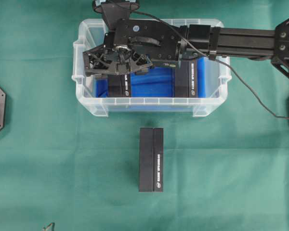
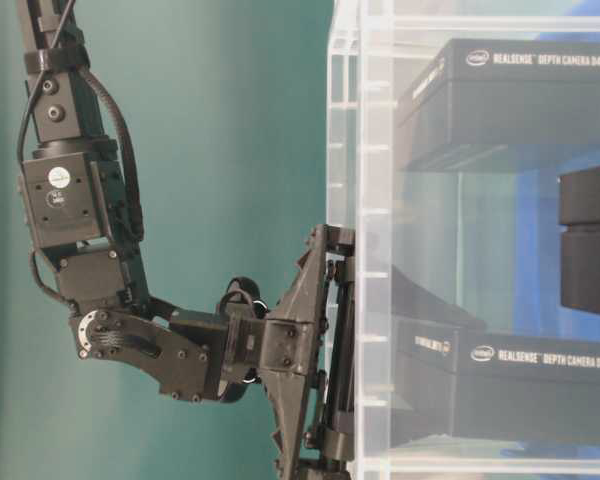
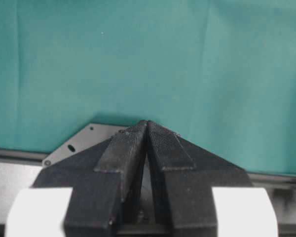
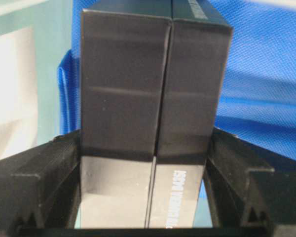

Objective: Take the box out of the case with the right arm.
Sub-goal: 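Close the right gripper on the left box, then lift the left box straight up out of the bin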

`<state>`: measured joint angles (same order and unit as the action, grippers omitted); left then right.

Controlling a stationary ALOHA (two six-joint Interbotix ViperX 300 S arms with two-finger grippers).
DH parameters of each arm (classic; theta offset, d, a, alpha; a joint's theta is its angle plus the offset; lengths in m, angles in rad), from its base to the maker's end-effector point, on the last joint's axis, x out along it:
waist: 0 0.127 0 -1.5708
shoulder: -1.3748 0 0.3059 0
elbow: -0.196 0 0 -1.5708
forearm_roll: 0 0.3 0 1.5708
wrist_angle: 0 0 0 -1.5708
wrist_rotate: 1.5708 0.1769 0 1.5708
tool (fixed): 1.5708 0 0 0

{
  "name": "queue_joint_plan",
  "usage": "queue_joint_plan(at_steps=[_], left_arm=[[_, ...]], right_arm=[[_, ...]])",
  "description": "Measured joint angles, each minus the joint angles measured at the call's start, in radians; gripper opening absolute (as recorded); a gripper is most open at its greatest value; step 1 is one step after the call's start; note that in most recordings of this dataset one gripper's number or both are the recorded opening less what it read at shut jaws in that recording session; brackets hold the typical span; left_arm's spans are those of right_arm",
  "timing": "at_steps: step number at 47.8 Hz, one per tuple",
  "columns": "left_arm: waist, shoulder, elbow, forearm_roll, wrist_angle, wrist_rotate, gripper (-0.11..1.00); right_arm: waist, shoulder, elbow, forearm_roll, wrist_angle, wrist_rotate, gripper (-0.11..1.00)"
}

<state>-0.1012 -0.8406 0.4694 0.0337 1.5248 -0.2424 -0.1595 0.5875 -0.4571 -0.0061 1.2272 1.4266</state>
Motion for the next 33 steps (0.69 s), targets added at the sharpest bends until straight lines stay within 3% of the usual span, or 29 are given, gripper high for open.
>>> queue_joint_plan(at_steps=[18,33], left_arm=[[0.0,0.0,0.0,0.002,0.0,0.0,0.0],[-0.002,0.002,0.002,0.002,0.0,0.0,0.0]], right_arm=[[0.003,-0.003,-0.067,-0.009,0.095,0.0,0.69],[0.008,-0.054,-0.253,-0.052,0.255,0.006,0.69]])
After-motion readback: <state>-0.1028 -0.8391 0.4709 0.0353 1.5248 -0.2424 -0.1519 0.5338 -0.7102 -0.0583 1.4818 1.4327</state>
